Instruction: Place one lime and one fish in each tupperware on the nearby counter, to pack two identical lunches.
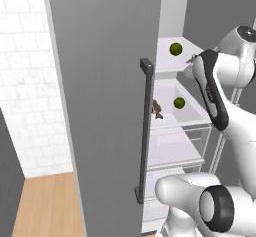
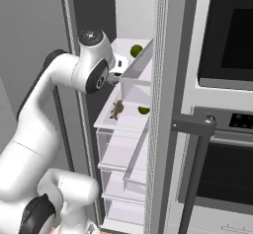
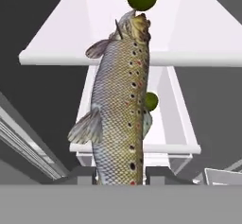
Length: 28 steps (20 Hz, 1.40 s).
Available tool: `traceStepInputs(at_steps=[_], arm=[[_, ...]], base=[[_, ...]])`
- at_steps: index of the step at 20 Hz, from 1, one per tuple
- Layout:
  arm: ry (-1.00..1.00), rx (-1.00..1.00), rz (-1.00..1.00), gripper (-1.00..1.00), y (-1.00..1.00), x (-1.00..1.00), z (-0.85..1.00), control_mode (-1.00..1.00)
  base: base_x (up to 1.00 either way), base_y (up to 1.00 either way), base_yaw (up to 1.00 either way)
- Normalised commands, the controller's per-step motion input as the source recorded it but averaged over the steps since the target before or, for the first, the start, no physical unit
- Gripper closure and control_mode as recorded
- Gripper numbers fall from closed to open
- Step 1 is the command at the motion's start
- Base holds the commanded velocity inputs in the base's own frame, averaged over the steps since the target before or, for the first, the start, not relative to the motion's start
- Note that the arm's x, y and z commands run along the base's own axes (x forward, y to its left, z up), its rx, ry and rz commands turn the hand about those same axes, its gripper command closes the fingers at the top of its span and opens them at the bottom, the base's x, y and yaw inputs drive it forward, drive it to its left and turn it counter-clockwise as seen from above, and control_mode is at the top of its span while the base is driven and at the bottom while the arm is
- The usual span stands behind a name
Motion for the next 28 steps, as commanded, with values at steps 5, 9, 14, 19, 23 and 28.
traceStepInputs(at_steps=[5,9,14,19,23,28], arm=[[0.0,0.0,-0.13,1.0,0.38,-1.0,0.0,-1.0],[0.0,0.0,-0.1,1.0,0.45,-1.0,0.0,-1.0],[0.0,0.03,-0.05,1.0,0.28,-1.0,-0.16,-1.0],[-0.01,0.04,0.02,1.0,0.32,-0.83,-0.31,-1.0],[0.03,0.0,0.08,1.0,0.26,-0.39,-0.21,-1.0],[0.05,0.0,0.08,1.0,0.09,-0.09,-0.27,-1.0]], base=[[0.0,0.0,0.0],[0.0,0.0,0.0],[0.0,0.0,0.0],[0.0,0.0,0.0],[0.0,0.0,0.0],[0.0,0.0,0.0]])
